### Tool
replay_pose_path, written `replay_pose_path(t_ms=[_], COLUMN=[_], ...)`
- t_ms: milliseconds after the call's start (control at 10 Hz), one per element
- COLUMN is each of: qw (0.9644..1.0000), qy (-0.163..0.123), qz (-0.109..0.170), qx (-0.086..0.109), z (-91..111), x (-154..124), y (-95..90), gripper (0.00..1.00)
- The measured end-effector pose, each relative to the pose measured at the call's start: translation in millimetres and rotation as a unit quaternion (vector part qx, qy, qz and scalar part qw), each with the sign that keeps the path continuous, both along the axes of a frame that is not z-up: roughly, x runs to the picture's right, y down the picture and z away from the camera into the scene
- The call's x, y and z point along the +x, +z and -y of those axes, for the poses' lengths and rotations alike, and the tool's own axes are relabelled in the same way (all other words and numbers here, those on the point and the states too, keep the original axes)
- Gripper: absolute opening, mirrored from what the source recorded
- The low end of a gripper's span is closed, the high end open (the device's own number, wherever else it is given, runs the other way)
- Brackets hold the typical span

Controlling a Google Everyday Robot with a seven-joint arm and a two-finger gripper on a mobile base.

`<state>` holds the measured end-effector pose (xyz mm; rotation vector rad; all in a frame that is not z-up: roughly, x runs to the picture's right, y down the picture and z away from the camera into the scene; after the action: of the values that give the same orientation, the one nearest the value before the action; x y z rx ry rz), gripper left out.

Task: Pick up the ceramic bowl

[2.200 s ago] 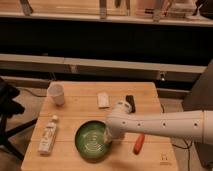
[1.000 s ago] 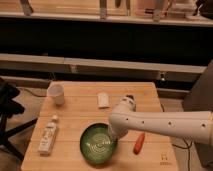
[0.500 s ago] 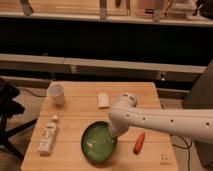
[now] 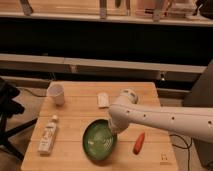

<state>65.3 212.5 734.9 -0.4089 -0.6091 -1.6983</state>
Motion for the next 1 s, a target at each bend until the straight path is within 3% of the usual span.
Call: replay_pose_path(t_ms=[1000], qw=[0.9999], qy=[0.0], qz=[0.007], qx=[0.008], z=[10], x=[14], y=[-1.3], gripper=[0.0])
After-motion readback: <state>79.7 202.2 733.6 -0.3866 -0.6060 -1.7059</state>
